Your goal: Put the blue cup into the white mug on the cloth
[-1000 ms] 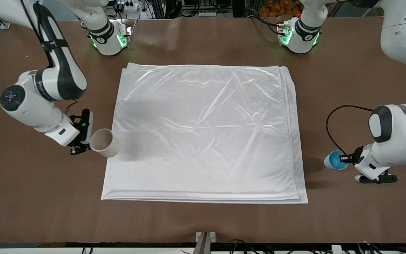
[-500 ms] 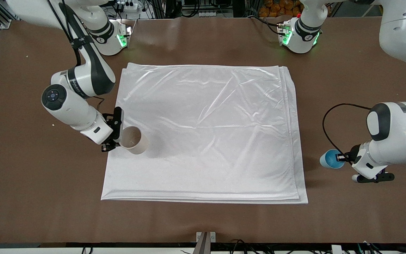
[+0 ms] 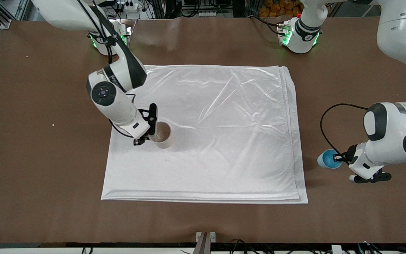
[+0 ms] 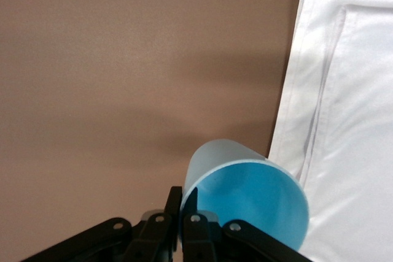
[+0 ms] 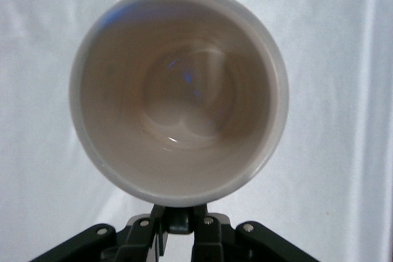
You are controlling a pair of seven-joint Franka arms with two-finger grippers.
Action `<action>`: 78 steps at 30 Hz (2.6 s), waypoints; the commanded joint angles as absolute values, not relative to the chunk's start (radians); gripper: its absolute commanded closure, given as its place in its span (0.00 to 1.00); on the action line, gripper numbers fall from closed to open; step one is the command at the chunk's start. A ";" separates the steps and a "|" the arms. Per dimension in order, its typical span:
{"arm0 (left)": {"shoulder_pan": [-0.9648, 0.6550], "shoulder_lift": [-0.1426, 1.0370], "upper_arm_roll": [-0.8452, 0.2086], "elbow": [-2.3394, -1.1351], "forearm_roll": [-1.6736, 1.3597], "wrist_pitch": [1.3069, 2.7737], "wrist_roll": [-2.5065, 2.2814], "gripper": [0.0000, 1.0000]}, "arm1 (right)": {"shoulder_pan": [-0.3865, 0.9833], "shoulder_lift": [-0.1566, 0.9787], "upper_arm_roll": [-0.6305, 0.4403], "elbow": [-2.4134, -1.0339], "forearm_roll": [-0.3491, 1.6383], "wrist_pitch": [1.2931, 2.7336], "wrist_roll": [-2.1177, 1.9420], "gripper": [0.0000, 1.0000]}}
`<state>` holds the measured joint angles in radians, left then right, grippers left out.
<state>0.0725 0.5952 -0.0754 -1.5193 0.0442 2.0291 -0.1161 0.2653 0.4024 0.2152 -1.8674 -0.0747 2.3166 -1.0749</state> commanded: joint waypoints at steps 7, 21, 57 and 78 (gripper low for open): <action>0.052 0.574 -0.104 -1.529 0.028 2.008 -0.215 1.00 | 0.390 0.538 0.206 -1.746 -0.106 2.292 -0.919 1.00; 0.066 0.538 -0.106 -1.528 0.040 1.991 -0.204 1.00 | 0.497 0.626 0.206 -1.706 -0.167 2.299 -0.756 1.00; -0.248 0.540 -0.370 -1.477 0.038 1.898 -0.931 1.00 | 0.425 0.370 0.207 -1.677 -0.178 2.005 -0.684 0.00; -0.478 0.604 -0.350 -1.454 0.043 2.068 -1.031 1.00 | 0.207 0.049 0.207 -1.709 -0.130 1.802 -0.698 0.00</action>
